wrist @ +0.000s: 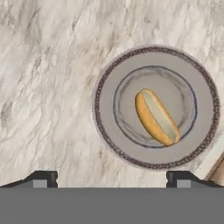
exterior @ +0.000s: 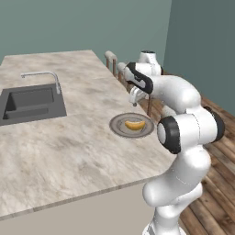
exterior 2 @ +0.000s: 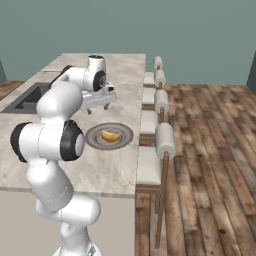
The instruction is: Move the hot dog bun to the plate on the dining table and place the condiment next to that plate. Then navigate to the fridge and take the sausage and place it on the plate as well.
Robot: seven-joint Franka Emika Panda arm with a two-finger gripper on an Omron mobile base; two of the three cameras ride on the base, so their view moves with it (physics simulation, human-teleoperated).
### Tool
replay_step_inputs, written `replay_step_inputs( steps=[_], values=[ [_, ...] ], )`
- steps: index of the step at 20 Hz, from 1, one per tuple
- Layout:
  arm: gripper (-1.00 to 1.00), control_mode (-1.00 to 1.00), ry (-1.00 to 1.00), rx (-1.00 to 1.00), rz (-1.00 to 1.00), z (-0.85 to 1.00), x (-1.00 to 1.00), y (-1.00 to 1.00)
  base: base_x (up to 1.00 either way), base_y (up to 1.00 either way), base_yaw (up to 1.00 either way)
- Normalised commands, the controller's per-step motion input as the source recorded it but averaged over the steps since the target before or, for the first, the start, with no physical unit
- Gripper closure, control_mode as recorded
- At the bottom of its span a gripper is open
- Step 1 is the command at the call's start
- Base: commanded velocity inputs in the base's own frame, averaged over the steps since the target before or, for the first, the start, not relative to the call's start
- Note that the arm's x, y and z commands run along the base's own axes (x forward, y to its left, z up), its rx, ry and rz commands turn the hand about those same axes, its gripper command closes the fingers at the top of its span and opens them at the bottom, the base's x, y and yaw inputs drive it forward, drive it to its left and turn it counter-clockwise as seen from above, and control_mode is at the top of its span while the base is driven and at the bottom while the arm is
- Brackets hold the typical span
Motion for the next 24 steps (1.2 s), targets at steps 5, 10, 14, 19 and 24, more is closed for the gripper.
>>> replay_step_inputs(
  steps=[5, 10, 14, 19, 24],
  values=[
    [-1.0, -1.0, -0.12, 0.01, -0.62, 0.23, -0.31, 0.06, 0.0, 0.0, 0.0],
    [-1.0, -1.0, -0.05, 0.0, -0.58, 0.0, -0.2, 0.27, 0.0, 0.0, 0.0],
    [-1.0, 1.0, -0.01, 0.0, -0.21, 0.0, -0.49, 0.04, -0.24, 0.0, -0.05],
    [-1.0, 1.0, 0.0, 0.0, 0.0, 0.0, 0.0, 0.0, -1.0, 0.08, -0.21],
    [-1.0, 1.0, 0.0, 0.0, 0.0, 0.0, 0.0, 0.0, -0.95, 0.27, 0.17]
  ],
)
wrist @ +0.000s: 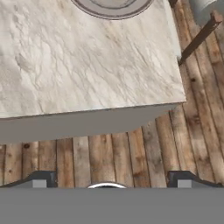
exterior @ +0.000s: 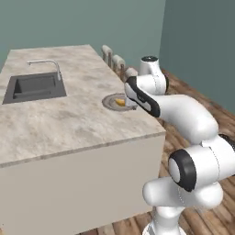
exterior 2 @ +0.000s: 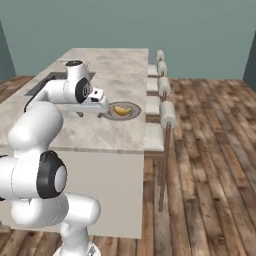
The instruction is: Move the hot dog bun to the plate on the dining table and place the condiment next to that plate. Then navigate to the fridge and take the sausage and place it on the plate as well.
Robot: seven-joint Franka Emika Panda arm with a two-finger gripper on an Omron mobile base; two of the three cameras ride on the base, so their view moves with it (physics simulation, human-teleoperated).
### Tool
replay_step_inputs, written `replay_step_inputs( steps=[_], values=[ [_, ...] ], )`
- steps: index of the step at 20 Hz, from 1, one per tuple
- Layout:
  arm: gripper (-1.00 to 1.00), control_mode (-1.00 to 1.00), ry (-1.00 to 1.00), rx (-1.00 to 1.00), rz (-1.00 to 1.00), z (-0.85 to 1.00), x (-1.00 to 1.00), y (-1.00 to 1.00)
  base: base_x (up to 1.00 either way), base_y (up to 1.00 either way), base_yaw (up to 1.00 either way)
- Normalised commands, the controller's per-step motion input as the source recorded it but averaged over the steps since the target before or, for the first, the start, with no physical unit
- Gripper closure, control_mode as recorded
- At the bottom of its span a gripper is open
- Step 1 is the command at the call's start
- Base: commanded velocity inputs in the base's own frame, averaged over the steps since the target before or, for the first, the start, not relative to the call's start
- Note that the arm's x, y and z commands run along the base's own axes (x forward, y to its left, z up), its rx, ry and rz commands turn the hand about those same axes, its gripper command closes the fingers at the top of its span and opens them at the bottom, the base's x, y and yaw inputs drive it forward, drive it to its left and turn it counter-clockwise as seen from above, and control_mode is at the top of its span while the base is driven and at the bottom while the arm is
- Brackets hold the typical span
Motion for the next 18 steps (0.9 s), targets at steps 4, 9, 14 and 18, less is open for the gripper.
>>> replay_step_inputs(
  steps=[4, 9, 14, 18],
  values=[
    [-1.0, 1.0, 0.0, 0.0, 0.0, 0.0, 0.0, 0.0, -0.59, 0.48, 0.69],
    [-1.0, 1.0, 0.0, 0.0, 0.0, 0.0, 0.0, 0.0, -0.31, 0.59, 0.88],
    [-1.0, 1.0, 0.0, 0.0, 0.0, 0.0, 0.0, 0.0, -0.11, 0.62, 0.93],
    [-1.0, 1.0, 0.0, 0.0, 0.0, 0.0, 0.0, 0.0, -0.02, 0.55, 0.92]
  ],
)
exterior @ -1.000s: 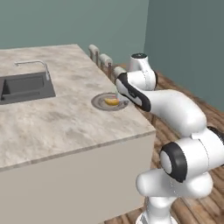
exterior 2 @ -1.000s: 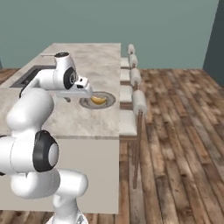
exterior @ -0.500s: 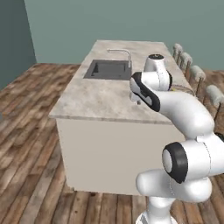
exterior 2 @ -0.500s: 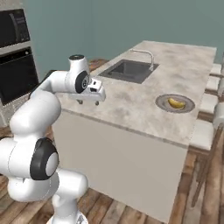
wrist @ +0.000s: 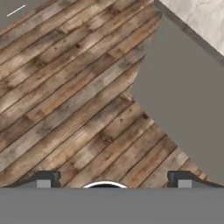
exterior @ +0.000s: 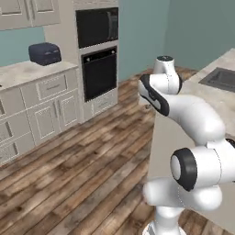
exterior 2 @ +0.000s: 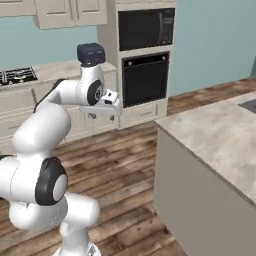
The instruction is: Move the hot dog bun to the plate on the dining table and place the condiment next to that plate. Then navigate to the fridge and take the sausage and place it on the plate as well.
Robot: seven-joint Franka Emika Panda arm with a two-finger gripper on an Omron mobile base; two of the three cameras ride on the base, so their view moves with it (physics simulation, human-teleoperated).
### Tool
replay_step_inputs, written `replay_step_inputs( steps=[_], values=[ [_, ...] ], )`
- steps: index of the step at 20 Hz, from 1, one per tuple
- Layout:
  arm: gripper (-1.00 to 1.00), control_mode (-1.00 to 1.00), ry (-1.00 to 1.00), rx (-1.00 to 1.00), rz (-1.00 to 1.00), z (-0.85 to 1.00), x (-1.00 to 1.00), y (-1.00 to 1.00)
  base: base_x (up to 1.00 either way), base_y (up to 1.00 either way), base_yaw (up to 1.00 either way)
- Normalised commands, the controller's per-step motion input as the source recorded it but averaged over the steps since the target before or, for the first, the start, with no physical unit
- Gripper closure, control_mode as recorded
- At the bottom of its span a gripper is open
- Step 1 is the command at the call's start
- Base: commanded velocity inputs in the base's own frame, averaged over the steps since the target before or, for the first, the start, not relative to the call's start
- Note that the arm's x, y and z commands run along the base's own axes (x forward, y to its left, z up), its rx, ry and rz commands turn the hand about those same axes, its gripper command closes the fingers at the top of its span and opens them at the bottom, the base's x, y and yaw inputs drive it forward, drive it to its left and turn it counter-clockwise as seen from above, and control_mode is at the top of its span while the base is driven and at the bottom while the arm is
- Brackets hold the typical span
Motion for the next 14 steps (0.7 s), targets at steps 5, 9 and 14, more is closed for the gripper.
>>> replay_step_inputs(
  steps=[5, 9, 14],
  values=[
    [-1.0, 1.0, 0.0, 0.0, 0.0, 0.0, 0.0, 0.0, 0.01, 0.53, 0.87],
    [-1.0, 1.0, 0.0, 0.0, 0.0, 0.0, 0.0, 0.0, 0.26, 0.53, 0.77],
    [-1.0, 1.0, 0.0, 0.0, 0.0, 0.0, 0.0, 0.0, 0.85, 0.52, 0.54]
  ],
)
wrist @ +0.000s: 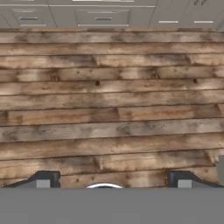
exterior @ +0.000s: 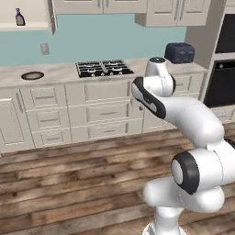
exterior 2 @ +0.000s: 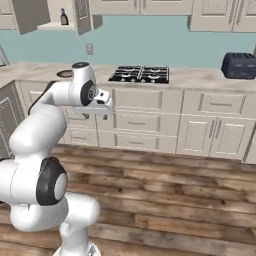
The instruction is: Move the hot dog bun to the plate on the dining table and place the condiment next to that plate. Then navigate to the fridge and take the sausage and place it on the plate as well.
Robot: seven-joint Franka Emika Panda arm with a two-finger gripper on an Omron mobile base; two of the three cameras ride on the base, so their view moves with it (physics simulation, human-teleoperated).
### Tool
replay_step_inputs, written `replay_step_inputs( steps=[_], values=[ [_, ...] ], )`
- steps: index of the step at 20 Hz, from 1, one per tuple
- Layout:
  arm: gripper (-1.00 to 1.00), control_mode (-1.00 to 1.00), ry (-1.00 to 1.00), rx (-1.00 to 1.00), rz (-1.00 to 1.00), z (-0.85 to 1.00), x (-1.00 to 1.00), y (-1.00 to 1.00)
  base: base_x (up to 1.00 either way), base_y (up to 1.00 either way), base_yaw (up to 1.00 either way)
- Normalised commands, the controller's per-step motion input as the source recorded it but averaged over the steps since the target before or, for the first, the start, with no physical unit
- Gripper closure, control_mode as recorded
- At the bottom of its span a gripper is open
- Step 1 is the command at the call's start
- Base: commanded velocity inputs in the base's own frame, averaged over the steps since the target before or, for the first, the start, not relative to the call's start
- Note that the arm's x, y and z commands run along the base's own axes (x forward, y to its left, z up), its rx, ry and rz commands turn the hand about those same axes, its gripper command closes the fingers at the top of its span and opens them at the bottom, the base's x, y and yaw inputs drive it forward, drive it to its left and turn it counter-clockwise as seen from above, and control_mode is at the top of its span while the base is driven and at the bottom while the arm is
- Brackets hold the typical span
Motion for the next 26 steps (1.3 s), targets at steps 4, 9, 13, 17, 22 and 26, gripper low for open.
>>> replay_step_inputs(
  steps=[4, 9, 13, 17, 22, 26],
  values=[
    [-1.0, 1.0, 0.0, 0.0, 0.0, 0.0, 0.0, 0.0, 1.0, 0.71, 0.28],
    [-1.0, 1.0, 0.0, 0.0, 0.0, 0.0, 0.0, 0.0, 1.0, 0.99, 0.12],
    [-1.0, 1.0, 0.0, 0.0, 0.0, 0.0, 0.0, 0.0, 1.0, 1.0, 0.0],
    [-1.0, 1.0, 0.0, 0.0, 0.0, 0.0, 0.0, 0.0, 1.0, 0.96, -0.02],
    [-1.0, 1.0, 0.0, 0.0, 0.0, 0.0, 0.0, 0.0, 1.0, 0.64, -0.05],
    [-1.0, 1.0, 0.0, 0.0, 0.0, 0.0, 0.0, 0.0, 0.74, -0.03, -0.02]
  ],
)
